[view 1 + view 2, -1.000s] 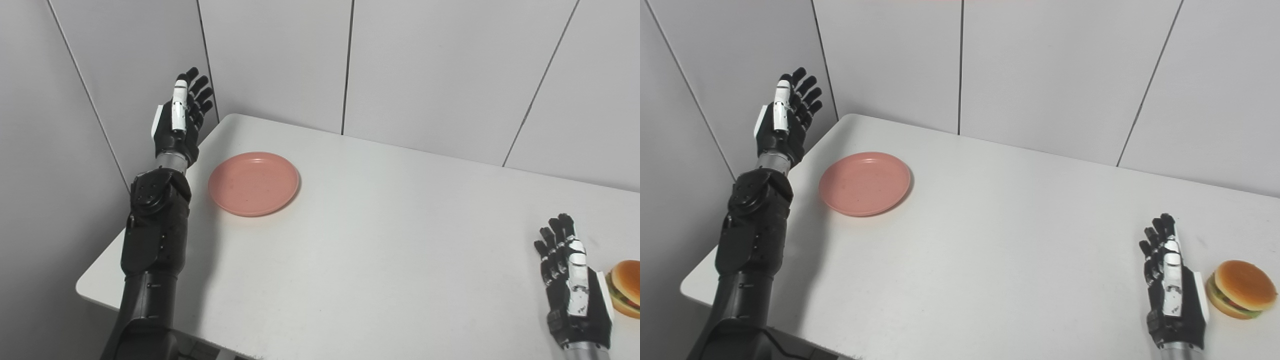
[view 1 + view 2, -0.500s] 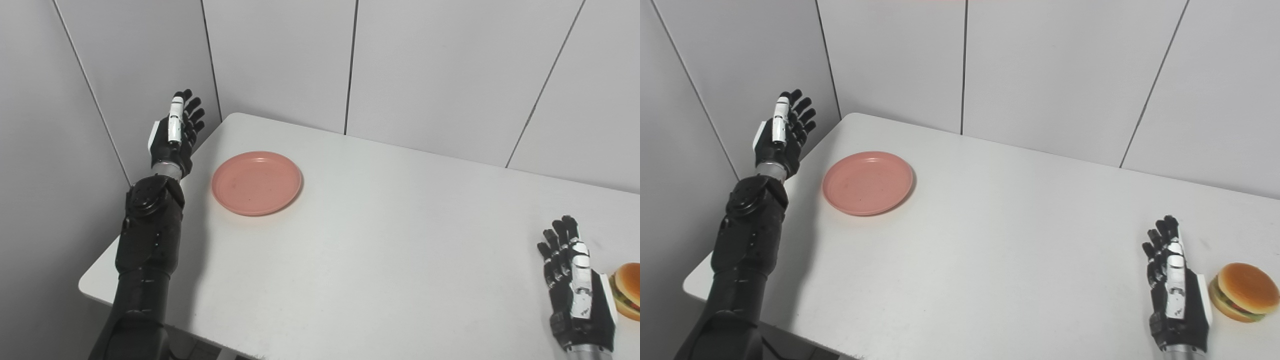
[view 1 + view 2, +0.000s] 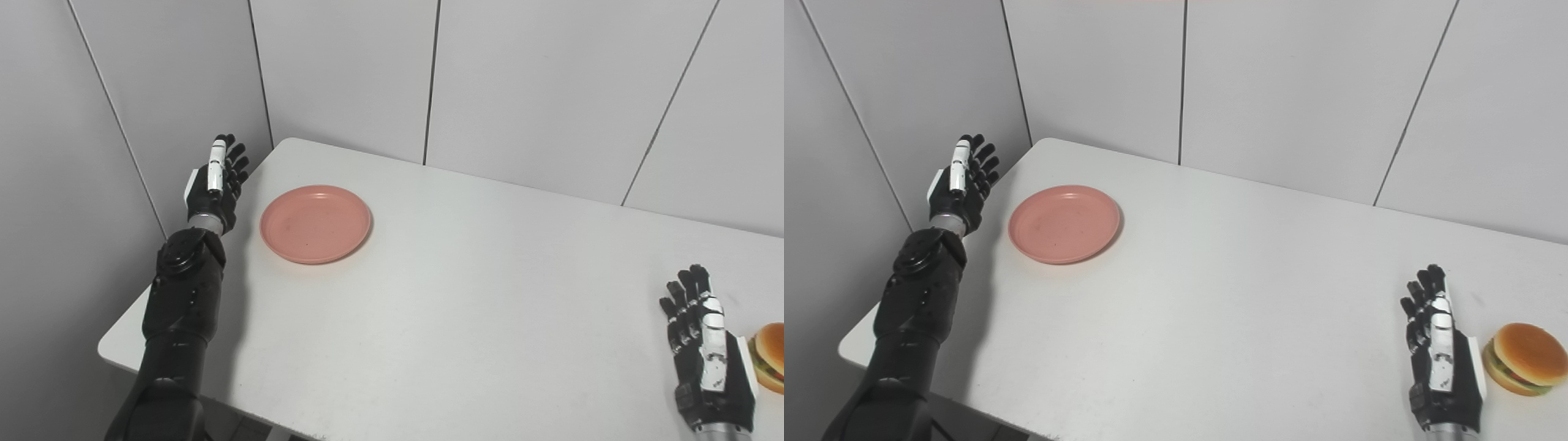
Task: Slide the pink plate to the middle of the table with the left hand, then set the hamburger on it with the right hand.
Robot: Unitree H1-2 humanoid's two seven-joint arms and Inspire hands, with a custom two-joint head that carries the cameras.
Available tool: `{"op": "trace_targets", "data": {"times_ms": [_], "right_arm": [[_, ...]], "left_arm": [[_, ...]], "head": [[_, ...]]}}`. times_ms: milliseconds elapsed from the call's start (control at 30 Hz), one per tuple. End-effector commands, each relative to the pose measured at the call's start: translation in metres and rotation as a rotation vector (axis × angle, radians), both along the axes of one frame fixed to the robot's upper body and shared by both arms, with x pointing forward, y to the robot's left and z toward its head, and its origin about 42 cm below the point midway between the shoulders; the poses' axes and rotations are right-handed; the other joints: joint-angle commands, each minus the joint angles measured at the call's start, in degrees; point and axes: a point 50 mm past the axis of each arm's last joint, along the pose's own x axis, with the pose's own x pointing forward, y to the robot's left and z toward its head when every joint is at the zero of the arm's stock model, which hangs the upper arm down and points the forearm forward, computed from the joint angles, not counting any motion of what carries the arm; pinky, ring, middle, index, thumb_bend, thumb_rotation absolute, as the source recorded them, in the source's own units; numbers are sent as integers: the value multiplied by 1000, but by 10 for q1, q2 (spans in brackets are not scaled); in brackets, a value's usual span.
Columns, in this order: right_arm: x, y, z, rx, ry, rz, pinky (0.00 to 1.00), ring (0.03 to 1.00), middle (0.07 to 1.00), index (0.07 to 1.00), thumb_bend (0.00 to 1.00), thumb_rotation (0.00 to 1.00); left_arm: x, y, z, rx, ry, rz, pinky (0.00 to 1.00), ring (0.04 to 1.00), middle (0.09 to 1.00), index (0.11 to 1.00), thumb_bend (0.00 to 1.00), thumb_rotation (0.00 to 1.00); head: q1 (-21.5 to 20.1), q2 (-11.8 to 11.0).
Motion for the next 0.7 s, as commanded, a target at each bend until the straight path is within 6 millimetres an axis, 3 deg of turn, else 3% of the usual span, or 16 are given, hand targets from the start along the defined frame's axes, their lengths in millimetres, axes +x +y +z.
{"op": "trace_targets", "data": {"times_ms": [0, 367, 667], "right_arm": [[-18, 0, -27, 10, 83, -4, 1000, 1000, 1000, 1000, 194, 1000], [-19, 2, -26, 8, 79, -9, 1000, 1000, 998, 1000, 186, 1000], [-20, 3, -24, 9, 85, -3, 1000, 1000, 1000, 1000, 203, 1000]], "left_arm": [[8, 11, 28, 51, -82, 1, 959, 949, 949, 942, 337, 1000], [10, 14, -1, 29, -27, -4, 964, 948, 946, 933, 361, 1000], [9, 2, -25, -18, 6, -41, 953, 935, 932, 922, 378, 1000]], "head": [[-1, 1], [-3, 3], [-5, 8]]}}
